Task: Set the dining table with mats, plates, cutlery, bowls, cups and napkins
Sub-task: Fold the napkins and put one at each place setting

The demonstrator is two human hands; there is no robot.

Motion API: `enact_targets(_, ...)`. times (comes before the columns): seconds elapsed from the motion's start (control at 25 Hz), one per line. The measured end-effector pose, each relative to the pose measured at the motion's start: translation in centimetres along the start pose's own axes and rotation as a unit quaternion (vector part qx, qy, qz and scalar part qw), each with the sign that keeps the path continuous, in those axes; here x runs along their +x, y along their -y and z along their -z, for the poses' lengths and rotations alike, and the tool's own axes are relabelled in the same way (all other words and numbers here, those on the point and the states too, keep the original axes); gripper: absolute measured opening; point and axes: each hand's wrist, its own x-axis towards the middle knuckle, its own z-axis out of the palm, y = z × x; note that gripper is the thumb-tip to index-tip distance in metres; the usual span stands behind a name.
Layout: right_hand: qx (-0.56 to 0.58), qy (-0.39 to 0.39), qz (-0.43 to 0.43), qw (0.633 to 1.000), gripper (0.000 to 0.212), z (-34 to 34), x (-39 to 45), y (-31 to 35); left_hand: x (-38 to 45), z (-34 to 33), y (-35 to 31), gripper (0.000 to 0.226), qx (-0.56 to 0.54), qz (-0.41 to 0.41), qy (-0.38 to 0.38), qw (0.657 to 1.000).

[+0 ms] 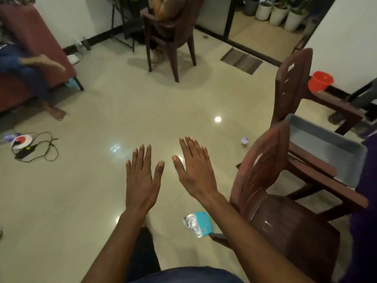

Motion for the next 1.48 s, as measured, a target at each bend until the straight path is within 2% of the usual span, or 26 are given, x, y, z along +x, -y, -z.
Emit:
enact_targets(0.2,-0.013,-0.053,-0.111,0.992,0.061,-0.9,12.2,0.9,16.3,1.3,2.5,0.074,0.023,-0.097,0.09,0.991)
enact_targets(0.4,-0.045,-0.105,-0.211,0.971,0.061,1.2,21.6,-0.6,29.6,0.9,-0.4,0.069,0.01,-0.165,0.156,0.974)
enact_targets(0.6,-0.031,-0.153,-0.275,0.949,0.06,2.2,31.7,-6.3,40.7,-3.8,-4.2,0.071,0.013,-0.246,0.206,0.947)
enact_targets(0.76,-0.023,-0.159,-0.281,0.946,0.059,4.1,41.5,-12.8,51.8,-8.7,-8.1,0.071,0.012,-0.255,0.207,0.944)
enact_targets(0.96,-0.017,-0.206,-0.288,0.935,0.06,14.2,55.9,-22.3,68.2,-15.9,-20.6,0.072,0.011,-0.297,0.214,0.93)
enact_targets(1.08,-0.028,-0.24,-0.31,0.92,0.06,20.2,61.1,-27.0,74.7,-19.9,-28.3,0.071,-0.011,-0.336,0.213,0.917)
enact_targets(1.28,-0.039,-0.302,-0.38,0.873,0.059,27.0,69.1,-38.2,84.4,-31.6,-39.5,0.07,-0.017,-0.413,0.276,0.868)
enact_targets(1.48,-0.064,-0.323,-0.467,0.821,0.061,33.2,74.4,-50.3,93.5,-42.7,-50.5,0.066,-0.01,-0.48,0.337,0.81)
